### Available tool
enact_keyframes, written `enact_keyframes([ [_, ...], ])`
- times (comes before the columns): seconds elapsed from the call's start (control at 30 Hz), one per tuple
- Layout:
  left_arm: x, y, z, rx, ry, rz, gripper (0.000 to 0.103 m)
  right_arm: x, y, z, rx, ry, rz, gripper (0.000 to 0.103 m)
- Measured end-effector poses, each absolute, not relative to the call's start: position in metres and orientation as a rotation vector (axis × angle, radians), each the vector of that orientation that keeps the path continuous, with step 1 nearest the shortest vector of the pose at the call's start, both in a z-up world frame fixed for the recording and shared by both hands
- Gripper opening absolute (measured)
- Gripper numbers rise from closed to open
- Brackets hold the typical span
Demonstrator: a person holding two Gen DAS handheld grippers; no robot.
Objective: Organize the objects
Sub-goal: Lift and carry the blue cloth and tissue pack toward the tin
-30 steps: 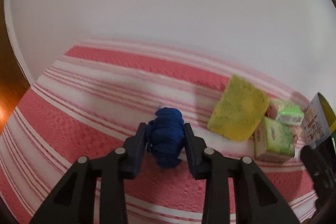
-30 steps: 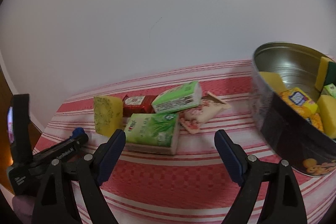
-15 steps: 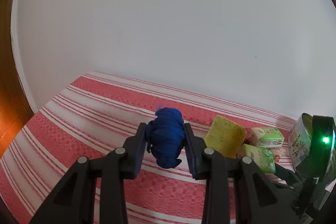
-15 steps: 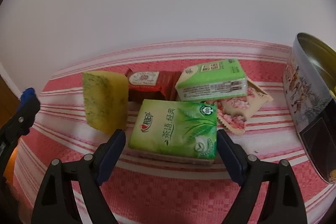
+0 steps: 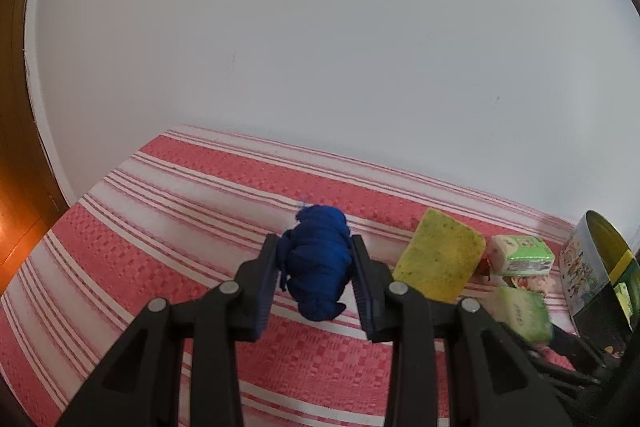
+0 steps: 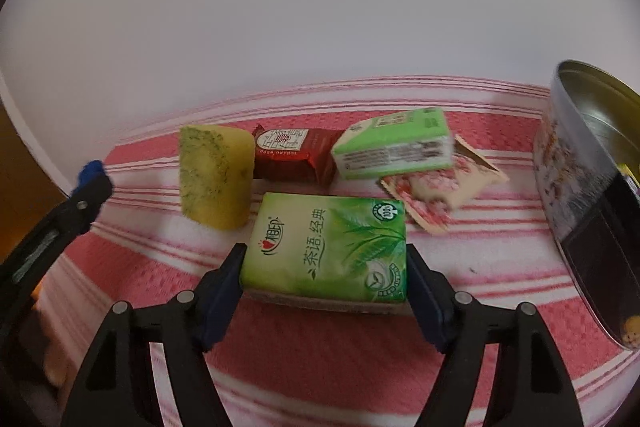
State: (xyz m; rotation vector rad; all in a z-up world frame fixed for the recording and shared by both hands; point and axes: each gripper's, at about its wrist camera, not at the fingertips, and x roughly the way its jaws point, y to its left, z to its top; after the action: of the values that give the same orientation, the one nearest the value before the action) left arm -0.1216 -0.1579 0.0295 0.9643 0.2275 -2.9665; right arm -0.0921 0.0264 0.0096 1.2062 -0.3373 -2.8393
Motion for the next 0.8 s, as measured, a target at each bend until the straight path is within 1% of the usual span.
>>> enact_keyframes([
  [0.17, -0.118, -0.154, 0.028, 0.942, 0.206, -2.979, 0.034, -0.062, 0.038, 0.025, 1.061, -0.339, -2.875, 0.077],
  [0.43, -0.110, -0.144, 0.031, 0.865, 0.164, -3.027, 0.034, -0.025, 0.043, 0.052, 0.820, -0.175, -3.011, 0.077],
  [0.6, -0.104, -0.135, 0.031, 0.821, 0.132, -3.052, 0.034, -0.011, 0.049, 0.063, 0.735, -0.193, -3.011, 0.077],
  [0.8, -0.098, -0.129, 0.033, 0.790, 0.134, -3.040, 0.034, 0.006, 0.051, 0.070, 0.713, -0.203, -3.037, 0.077],
])
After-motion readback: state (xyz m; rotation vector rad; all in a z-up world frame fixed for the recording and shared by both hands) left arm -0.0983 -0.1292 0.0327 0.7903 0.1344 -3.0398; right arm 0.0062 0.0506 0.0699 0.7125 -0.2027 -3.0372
